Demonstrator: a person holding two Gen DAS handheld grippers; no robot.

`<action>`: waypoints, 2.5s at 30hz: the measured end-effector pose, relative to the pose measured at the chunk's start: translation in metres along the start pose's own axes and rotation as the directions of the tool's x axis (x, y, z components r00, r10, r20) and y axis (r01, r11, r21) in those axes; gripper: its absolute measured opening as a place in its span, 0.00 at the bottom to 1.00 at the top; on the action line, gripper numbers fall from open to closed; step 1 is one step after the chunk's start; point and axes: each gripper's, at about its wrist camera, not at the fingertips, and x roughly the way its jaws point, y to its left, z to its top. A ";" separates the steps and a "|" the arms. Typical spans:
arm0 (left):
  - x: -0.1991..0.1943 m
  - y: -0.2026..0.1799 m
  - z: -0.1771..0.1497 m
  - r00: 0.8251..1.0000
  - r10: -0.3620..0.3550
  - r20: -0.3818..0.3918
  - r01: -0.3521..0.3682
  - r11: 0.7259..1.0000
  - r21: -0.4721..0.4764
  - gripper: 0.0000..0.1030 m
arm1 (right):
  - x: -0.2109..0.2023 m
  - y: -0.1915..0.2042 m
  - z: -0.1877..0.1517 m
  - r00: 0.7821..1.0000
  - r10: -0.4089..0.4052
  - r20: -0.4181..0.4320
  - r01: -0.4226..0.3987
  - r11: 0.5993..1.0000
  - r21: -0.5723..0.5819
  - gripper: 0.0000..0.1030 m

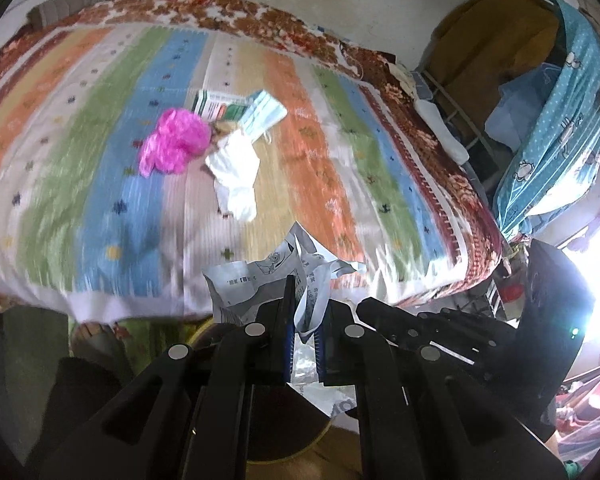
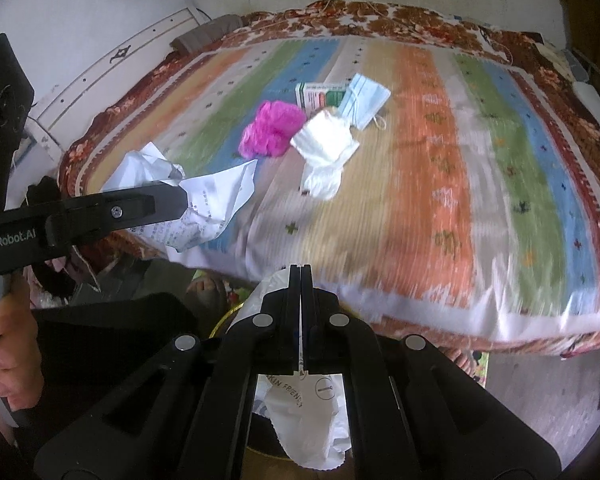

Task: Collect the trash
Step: 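Carry both items down over the bin and open both tools to release them, then move both tools back up toward the pink bag and white tissue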

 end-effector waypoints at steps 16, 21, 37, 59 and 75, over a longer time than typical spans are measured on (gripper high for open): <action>0.045 0.024 -0.049 0.981 0.008 -0.194 -0.034 0.990 -0.134 0.07 | 0.018 0.015 -0.050 0.995 0.003 -0.100 0.000 0.999 0.032 0.00; 0.053 0.025 -0.058 0.974 0.025 -0.226 -0.056 0.990 -0.131 0.07 | 0.022 0.009 -0.055 0.994 0.024 -0.111 -0.015 0.997 0.080 0.00; 0.045 0.043 -0.046 0.983 0.066 -0.173 -0.099 0.976 -0.193 0.58 | 0.035 -0.024 -0.047 0.989 0.072 -0.129 -0.036 0.965 0.260 0.42; 0.011 0.066 0.041 0.973 0.232 0.010 -0.227 0.958 -0.172 0.76 | 0.031 -0.022 0.021 0.999 -0.032 -0.010 0.033 0.989 0.143 0.56; 0.045 0.071 0.088 0.996 0.058 0.069 -0.059 0.998 0.017 0.77 | 0.066 -0.024 0.054 0.999 -0.031 0.025 0.029 0.994 0.103 0.69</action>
